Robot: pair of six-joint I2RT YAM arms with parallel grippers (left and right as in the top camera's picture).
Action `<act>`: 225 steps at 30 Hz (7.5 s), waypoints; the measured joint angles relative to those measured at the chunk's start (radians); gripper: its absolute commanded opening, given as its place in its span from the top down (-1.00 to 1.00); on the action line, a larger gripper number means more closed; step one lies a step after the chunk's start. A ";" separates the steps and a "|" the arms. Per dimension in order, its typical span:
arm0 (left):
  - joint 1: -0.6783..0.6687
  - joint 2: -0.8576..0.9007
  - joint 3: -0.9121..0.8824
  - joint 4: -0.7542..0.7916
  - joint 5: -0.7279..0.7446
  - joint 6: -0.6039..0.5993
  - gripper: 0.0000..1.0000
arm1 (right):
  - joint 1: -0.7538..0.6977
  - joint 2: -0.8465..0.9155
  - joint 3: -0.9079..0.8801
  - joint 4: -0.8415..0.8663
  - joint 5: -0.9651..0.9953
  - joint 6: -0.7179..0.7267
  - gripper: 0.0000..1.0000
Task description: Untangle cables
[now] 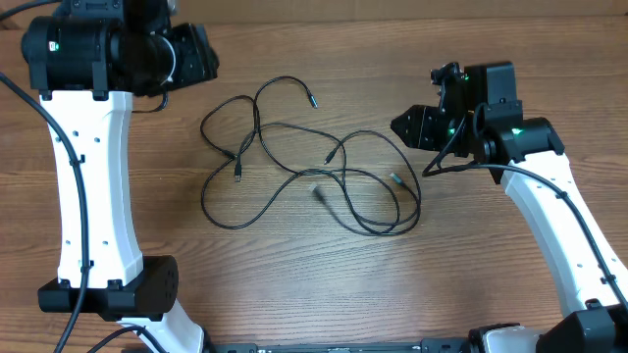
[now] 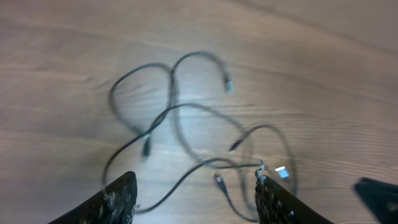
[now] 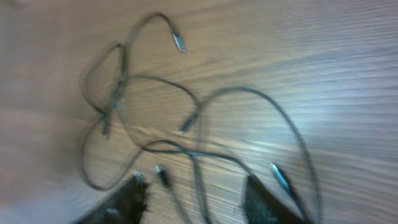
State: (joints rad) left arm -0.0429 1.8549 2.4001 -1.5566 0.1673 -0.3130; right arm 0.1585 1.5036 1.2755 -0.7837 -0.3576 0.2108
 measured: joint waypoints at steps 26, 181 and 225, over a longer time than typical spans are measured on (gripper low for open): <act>-0.137 -0.223 -0.595 -0.132 -0.249 -0.190 -0.73 | 0.006 -0.001 0.000 -0.212 0.234 -0.171 -0.89; 0.191 -0.249 -0.857 0.043 -0.321 -0.409 -1.00 | -0.406 0.370 0.861 -0.691 -0.098 -0.340 -0.92; 0.192 -0.249 -0.857 0.195 0.017 0.195 -1.00 | 0.336 0.393 -0.143 0.430 0.242 -0.033 -0.06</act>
State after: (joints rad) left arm 0.1486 1.6058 1.5433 -1.3613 0.1841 -0.1181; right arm 0.4946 1.8961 1.1324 -0.3542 -0.1154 0.1776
